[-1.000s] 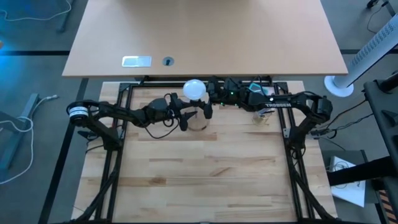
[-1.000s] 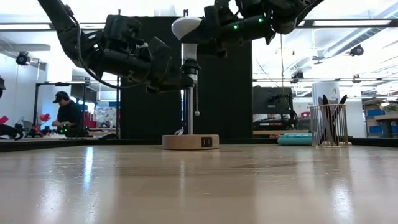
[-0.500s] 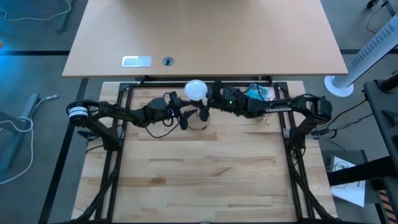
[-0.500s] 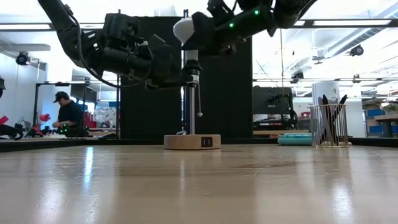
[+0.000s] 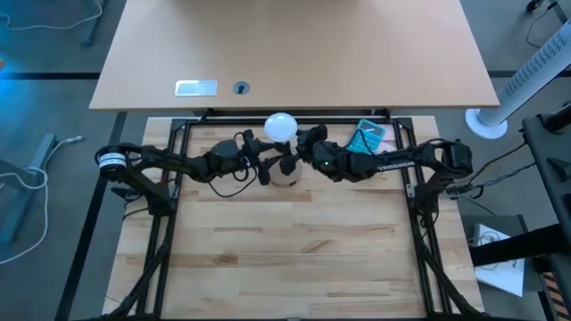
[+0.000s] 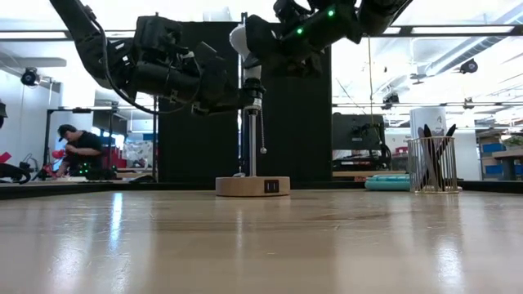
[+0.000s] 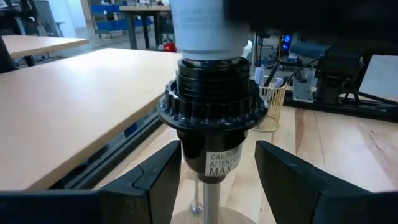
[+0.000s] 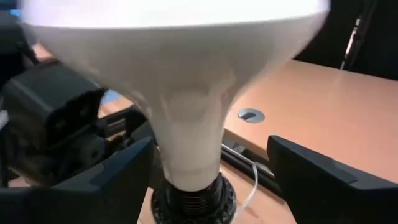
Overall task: Screw lightbulb
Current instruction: Remove the light bulb from the table lamp
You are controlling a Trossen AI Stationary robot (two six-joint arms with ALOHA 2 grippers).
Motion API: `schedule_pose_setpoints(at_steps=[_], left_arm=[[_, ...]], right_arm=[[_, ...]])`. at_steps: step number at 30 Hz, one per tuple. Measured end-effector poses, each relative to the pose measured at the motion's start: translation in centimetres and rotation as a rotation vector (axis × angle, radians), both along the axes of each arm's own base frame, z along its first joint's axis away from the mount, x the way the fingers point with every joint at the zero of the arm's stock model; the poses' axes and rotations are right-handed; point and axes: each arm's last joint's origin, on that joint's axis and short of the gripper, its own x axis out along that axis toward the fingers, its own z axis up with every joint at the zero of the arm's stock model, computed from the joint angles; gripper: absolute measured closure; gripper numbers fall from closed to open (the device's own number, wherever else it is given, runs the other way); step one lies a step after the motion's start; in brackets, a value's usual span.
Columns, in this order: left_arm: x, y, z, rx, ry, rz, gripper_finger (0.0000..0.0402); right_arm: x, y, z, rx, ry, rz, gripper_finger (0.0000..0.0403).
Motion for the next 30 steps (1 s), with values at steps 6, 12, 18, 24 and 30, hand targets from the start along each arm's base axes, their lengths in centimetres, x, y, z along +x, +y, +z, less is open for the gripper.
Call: schedule_pose_setpoints(at_steps=[6,12,18,24,30], left_arm=[[0.3,0.2,-0.4,0.026,-0.014,0.003,0.0206],[1.2,0.6,-1.8,0.046,-0.071,0.005,0.0206],[1.5,0.7,-2.5,0.033,-0.105,0.005,0.0215],[1.5,0.7,-2.5,0.027,-0.093,0.006,0.0269],[1.4,0.6,-2.5,0.023,-0.087,-0.006,0.0269]], right_arm=[[0.6,-0.2,-0.3,-0.005,-0.007,-0.001,0.0121],[1.5,-0.4,-0.6,-0.018,0.015,-0.003,0.0137],[1.6,-0.7,-0.7,-0.037,0.034,-0.012,0.0171],[1.6,-1.4,-0.7,-0.026,0.034,0.054,0.0227],[1.5,-1.9,-0.6,-0.027,0.051,0.134,0.0279]])
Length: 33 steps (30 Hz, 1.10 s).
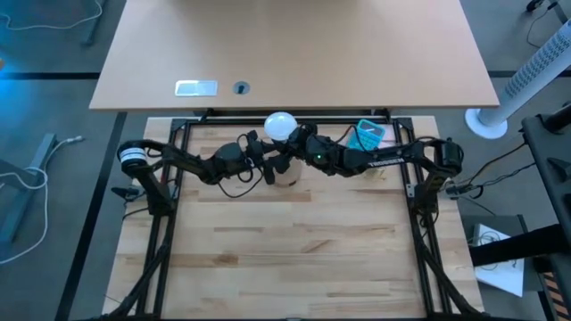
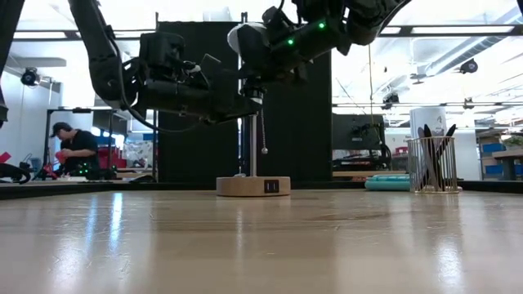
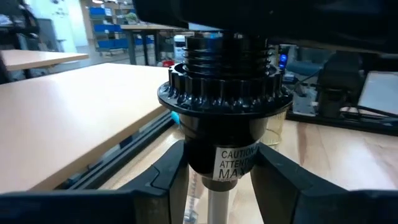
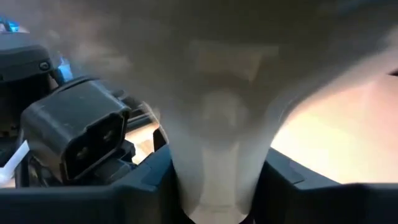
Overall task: Screw lightbulb
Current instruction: Remove the light bulb from the table lamp
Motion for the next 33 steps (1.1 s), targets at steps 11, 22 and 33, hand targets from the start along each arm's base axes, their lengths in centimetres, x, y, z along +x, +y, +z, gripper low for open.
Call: schedule_pose_setpoints(at_steps=[11,22,33], left_arm=[[-0.9,-1.7,2.0,-0.023,-0.006,-0.118,0.0269],[-1.1,-5.2,5.3,-0.016,0.043,-0.334,0.0269],[1.4,-6.4,6.8,0.006,0.043,-0.407,0.0269]], right_arm=[[-1.5,0.0,2.3,-0.049,0.049,0.279,0.0260],[-2.6,-1.1,4.0,-0.154,-0.039,0.912,0.0261],[-2.4,-2.3,4.6,-0.126,-0.088,1.192,0.0260]])
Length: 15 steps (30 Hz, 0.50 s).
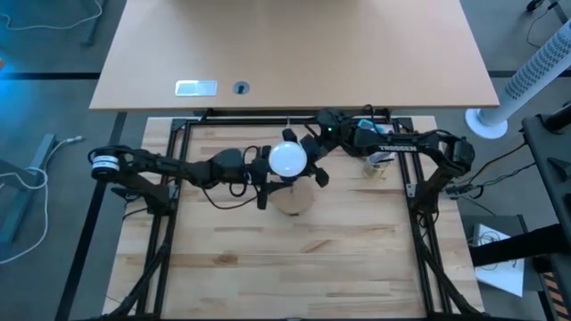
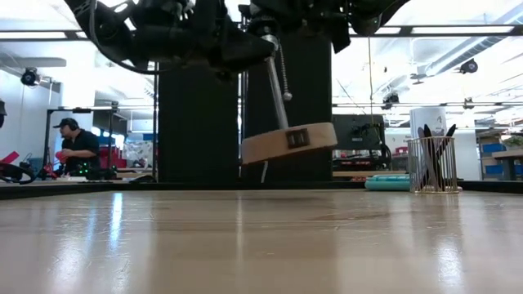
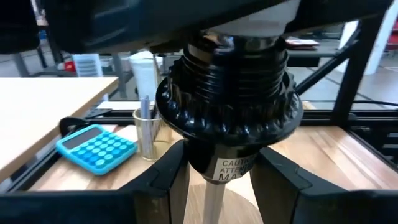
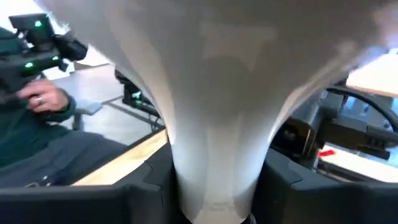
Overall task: Screw lightbulb
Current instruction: Remove the light bulb from the table lamp
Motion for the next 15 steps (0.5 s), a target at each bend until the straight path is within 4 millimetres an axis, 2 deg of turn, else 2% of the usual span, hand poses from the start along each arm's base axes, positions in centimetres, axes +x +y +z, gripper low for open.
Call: schedule_pose_setpoints(at_steps=[7,10,15], left_arm=[[-0.6,0.3,0.4,-0.004,-0.010,0.087,0.0273],[-0.9,0.7,0.4,-0.011,-0.002,0.163,0.0315],[-1.3,1.5,0.7,-0.055,-0.014,0.295,0.0326]], right_arm=[[-0.7,-0.3,0.7,-0.036,0.025,-0.159,0.0184],[-0.9,-0.5,0.8,-0.049,0.038,-0.240,0.0153],[-1.3,-0.8,1.3,-0.087,0.063,-0.437,0.0117]])
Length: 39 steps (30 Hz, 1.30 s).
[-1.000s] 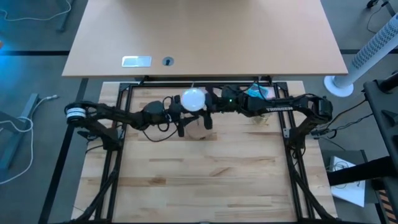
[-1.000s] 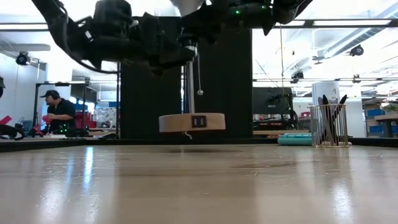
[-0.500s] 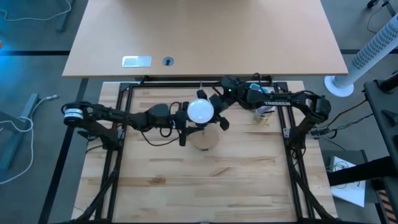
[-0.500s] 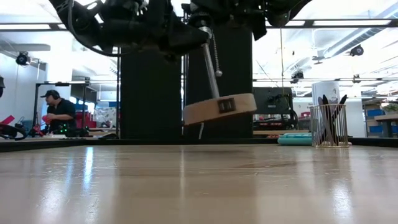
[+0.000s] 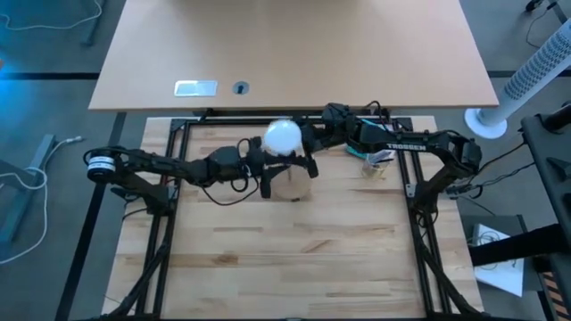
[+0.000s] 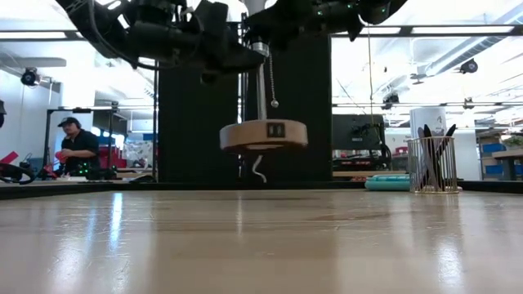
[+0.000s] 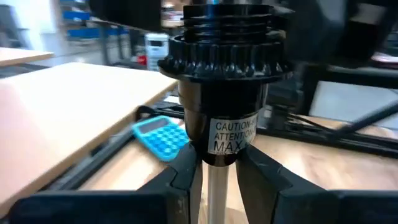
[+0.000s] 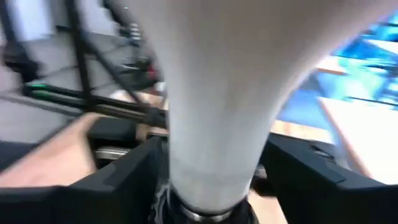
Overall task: Screw lightbulb
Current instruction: Remove the light bulb from the table lamp
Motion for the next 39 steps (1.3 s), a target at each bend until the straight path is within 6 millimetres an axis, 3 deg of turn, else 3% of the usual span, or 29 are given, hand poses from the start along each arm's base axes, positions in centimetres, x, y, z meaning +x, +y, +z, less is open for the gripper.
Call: schedule_pose_setpoints(at_steps=[6,12,23,39], left_arm=[[0.0,0.6,0.5,-0.001,-0.026,0.118,0.0325],[-0.2,1.2,0.4,0.001,-0.016,0.203,0.0324],[-0.4,2.3,0.4,0.029,-0.005,0.259,0.0336],[0.6,3.6,-2.4,0.045,0.088,0.289,0.0332]], right_arm=[[0.0,-0.3,-0.2,0.021,0.022,-0.127,0.0096],[0.1,-0.5,-0.3,0.015,0.033,-0.310,0.0099],[0.0,-0.7,-0.3,0.042,0.029,-0.357,0.0103],[2.1,-1.6,-3.9,0.046,0.086,-0.395,0.0102]])
